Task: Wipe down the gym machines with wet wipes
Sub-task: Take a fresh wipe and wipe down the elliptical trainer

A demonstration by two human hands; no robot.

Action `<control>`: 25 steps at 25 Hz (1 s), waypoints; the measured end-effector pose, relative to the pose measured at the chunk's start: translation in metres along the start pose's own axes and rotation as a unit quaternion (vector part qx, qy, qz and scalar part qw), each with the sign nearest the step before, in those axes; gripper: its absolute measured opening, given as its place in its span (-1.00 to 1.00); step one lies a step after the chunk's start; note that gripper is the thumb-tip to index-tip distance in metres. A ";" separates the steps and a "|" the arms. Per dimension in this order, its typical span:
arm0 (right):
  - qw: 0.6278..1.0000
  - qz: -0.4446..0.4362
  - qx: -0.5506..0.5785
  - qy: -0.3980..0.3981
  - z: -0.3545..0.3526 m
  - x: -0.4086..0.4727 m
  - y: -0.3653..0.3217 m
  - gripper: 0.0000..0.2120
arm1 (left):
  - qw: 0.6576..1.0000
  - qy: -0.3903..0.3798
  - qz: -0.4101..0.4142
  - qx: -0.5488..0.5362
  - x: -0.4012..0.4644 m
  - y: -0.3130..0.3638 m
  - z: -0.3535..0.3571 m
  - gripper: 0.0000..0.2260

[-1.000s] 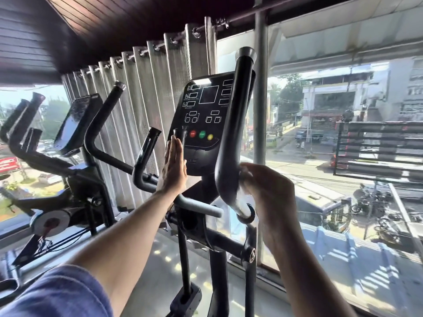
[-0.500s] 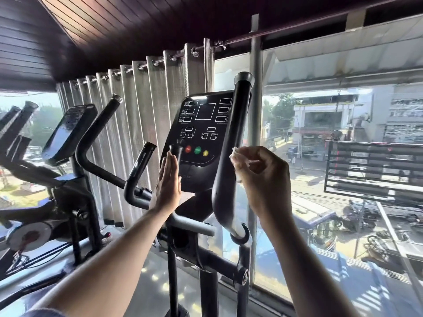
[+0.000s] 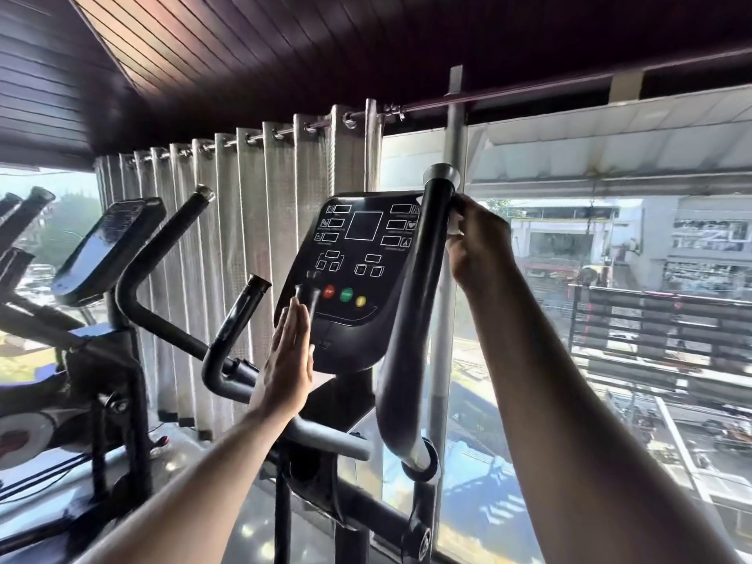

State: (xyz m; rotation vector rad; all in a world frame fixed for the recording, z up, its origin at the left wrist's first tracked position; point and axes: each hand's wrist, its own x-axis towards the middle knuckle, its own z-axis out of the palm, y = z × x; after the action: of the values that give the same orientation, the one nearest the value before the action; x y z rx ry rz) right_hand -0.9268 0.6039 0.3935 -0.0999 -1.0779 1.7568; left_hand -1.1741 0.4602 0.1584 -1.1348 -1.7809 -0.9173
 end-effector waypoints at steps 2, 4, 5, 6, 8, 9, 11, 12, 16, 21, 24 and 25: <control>0.995 0.056 0.081 -0.007 0.004 -0.002 -0.006 -0.67 | 1.000 0.008 -0.001 -0.002 0.000 0.001 -0.001 -0.36; 0.983 0.093 0.152 -0.033 -0.001 -0.009 -0.009 -0.72 | 1.000 0.015 0.007 -0.001 -0.003 0.001 -0.001 -0.37; 0.978 0.108 0.172 -0.054 -0.007 -0.014 -0.007 -0.77 | 1.000 0.018 0.012 -0.001 -0.004 0.000 0.000 -0.37; 0.975 0.116 0.172 -0.077 -0.017 -0.018 -0.004 -0.82 | 1.000 0.021 0.015 0.000 -0.005 -0.001 0.001 -0.37; 0.980 0.102 0.108 -0.133 -0.034 -0.022 0.005 -0.89 | 1.000 0.022 0.018 0.001 -0.003 -0.004 0.005 -0.38; 0.982 0.084 0.060 -0.156 -0.036 -0.020 0.008 -0.89 | 1.000 0.023 0.019 0.003 -0.003 -0.004 0.006 -0.39; 0.985 0.058 0.028 -0.158 -0.028 -0.011 0.009 -0.88 | 1.000 0.026 0.018 0.003 -0.002 -0.004 0.006 -0.39; 0.988 0.060 0.044 -0.138 -0.021 -0.006 0.007 -0.86 | 1.000 0.022 0.018 0.000 0.000 -0.004 0.004 -0.37; 0.984 0.083 0.139 -0.075 -0.009 -0.014 -0.008 -0.88 | 1.000 0.015 0.013 -0.013 -0.002 -0.002 0.003 -0.36; 0.981 0.145 0.099 -0.081 -0.041 -0.095 0.009 -0.83 | 1.000 0.010 0.019 -0.017 0.001 -0.003 0.002 -0.38; 0.982 0.162 0.024 -0.092 -0.064 -0.145 0.034 -0.72 | 1.000 0.004 0.011 -0.015 -0.001 -0.001 0.000 -0.39; 0.980 0.159 -0.022 -0.118 -0.070 -0.159 0.042 -0.71 | 1.000 0.005 0.008 -0.015 -0.001 0.000 0.000 -0.39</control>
State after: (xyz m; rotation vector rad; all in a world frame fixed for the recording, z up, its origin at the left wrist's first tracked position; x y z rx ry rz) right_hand -0.8454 0.5185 0.2594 -0.0968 -1.3303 2.0695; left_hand -1.1738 0.4596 0.1570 -1.1598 -1.7536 -0.9413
